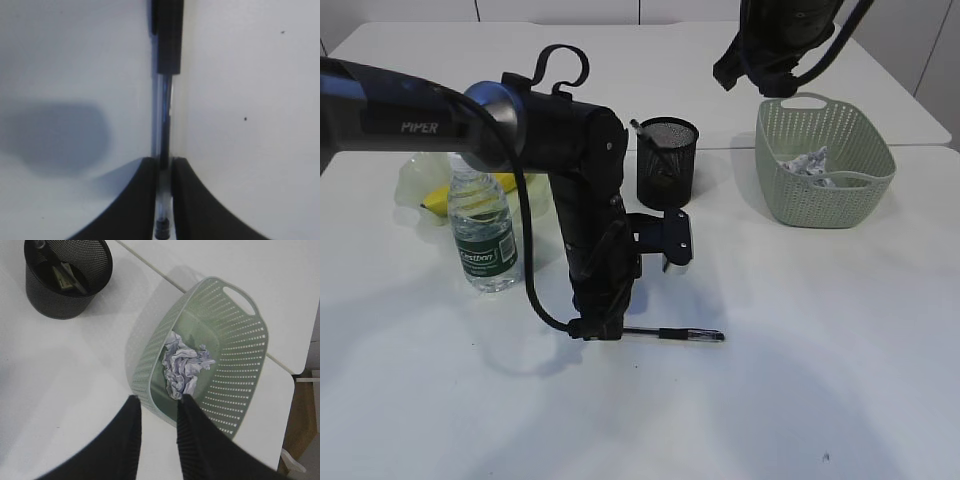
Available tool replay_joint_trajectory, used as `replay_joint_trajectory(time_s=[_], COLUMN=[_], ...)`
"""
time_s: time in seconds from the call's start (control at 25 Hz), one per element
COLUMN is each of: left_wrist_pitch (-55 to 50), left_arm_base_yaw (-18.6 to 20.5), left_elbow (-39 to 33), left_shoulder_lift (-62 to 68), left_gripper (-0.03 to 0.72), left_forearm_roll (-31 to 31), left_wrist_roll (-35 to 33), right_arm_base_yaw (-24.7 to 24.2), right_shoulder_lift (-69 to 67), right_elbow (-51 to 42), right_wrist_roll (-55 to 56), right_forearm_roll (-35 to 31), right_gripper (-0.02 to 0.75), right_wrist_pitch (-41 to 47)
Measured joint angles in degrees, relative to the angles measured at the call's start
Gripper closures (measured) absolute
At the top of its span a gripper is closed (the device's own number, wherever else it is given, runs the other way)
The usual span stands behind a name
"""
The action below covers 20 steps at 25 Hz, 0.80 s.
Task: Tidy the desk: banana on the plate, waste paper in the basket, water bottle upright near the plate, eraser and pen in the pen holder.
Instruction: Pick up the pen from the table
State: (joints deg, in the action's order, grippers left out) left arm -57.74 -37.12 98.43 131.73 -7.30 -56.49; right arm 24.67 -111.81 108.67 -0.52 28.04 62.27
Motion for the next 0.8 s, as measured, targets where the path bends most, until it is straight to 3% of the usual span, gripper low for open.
replay_joint_trajectory(time_s=[0.52, 0.8], left_wrist_pitch=[-1.7, -3.8], left_arm_base_yaw=[0.0, 0.0], left_elbow=[0.4, 6.3], left_shoulder_lift=[0.1, 0.3], left_gripper=[0.629, 0.648], left_forearm_roll=[0.0, 0.8], left_wrist_roll=[0.1, 2.1], right_arm_base_yaw=[0.0, 0.0], right_shoulder_lift=[0.0, 0.0], right_elbow=[0.0, 0.0], right_wrist_roll=[0.0, 0.0], right_forearm_roll=[0.1, 0.1], right_gripper=[0.546, 0.545], right_wrist_pitch=[-0.5, -0.9])
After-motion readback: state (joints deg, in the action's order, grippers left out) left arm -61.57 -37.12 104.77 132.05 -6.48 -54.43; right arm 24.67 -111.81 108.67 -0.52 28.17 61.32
